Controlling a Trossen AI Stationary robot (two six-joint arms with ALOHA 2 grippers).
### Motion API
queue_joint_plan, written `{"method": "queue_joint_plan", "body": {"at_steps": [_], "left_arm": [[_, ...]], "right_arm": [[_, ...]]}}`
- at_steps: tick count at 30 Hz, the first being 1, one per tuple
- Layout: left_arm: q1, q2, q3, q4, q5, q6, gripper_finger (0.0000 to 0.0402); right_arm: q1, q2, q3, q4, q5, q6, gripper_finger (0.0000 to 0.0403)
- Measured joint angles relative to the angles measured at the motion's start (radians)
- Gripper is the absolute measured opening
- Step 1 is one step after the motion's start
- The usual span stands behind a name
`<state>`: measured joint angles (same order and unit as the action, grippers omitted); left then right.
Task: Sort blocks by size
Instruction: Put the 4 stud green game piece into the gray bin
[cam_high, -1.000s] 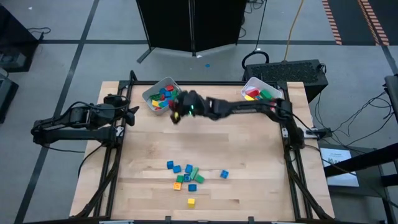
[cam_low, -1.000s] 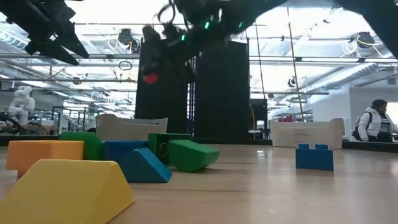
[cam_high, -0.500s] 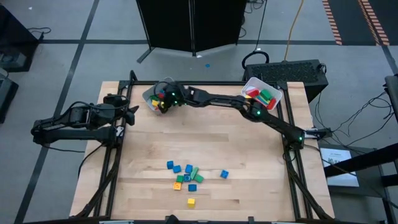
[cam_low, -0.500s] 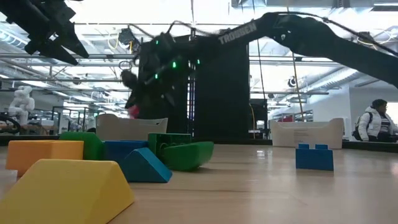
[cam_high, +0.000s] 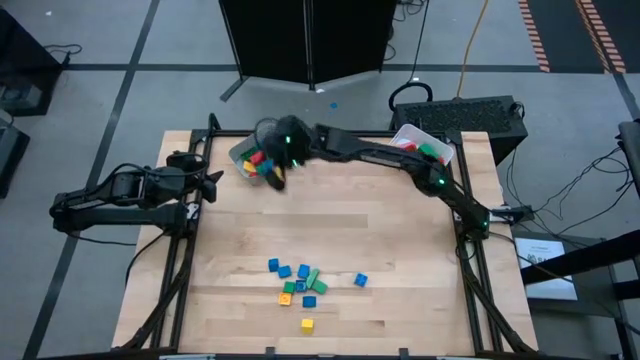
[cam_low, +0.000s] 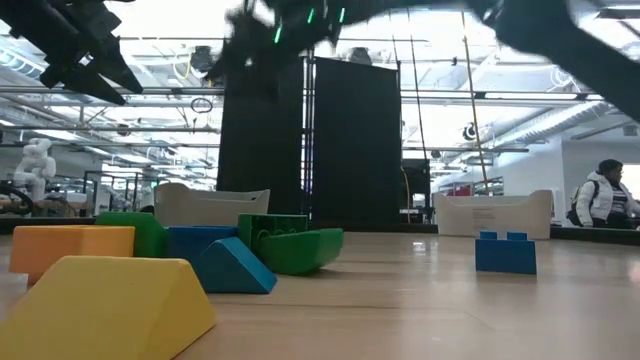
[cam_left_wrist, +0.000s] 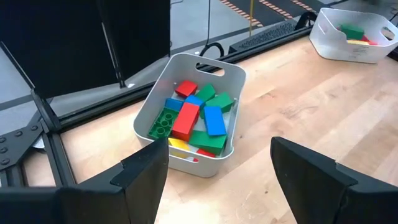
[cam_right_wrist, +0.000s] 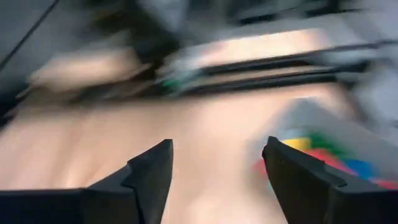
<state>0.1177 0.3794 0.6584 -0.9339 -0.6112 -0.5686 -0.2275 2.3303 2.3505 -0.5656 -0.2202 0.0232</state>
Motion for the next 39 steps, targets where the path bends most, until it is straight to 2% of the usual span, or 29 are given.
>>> {"method": "queue_joint_plan", "body": {"at_steps": [2,5,9,14,20,32,36,39], "left_arm": [[0.0,0.0,0.0,0.0,0.0,0.002,0.0281],[0.0,0.0,0.0,0.0,0.0,0.002,0.0281],[0.0,0.0,0.0,0.0,0.0,0.003,0.0281],[0.0,0.0,0.0,0.0,0.001,0.003,0.0281],[0.0,0.0,0.0,0.0,0.001,0.006,0.0281],[0.0,0.0,0.0,0.0,0.007,0.004,0.0281],[0.0,0.0,0.0,0.0,0.008,0.002,0.0281],[0.0,0.0,0.0,-0.001,0.011,0.002,0.0281]], "right_arm": [[0.059,-0.042,0.0,-0.189,-0.075,-0.154,0.0231],[0.158,-0.061,-0.002,-0.489,-0.073,-0.347,0.0217],[0.268,-0.036,-0.005,-0.692,-0.065,-0.4,0.0206],[0.376,0.018,-0.004,-0.642,-0.063,-0.428,0.0203],[0.438,0.076,-0.003,-0.594,-0.062,-0.455,0.0203],[0.444,0.216,-0.004,-0.63,-0.059,-0.431,0.0203],[0.444,0.255,-0.004,-0.655,0.005,-0.43,0.0202],[0.445,0.26,-0.006,-0.65,0.069,-0.427,0.0187]]}}
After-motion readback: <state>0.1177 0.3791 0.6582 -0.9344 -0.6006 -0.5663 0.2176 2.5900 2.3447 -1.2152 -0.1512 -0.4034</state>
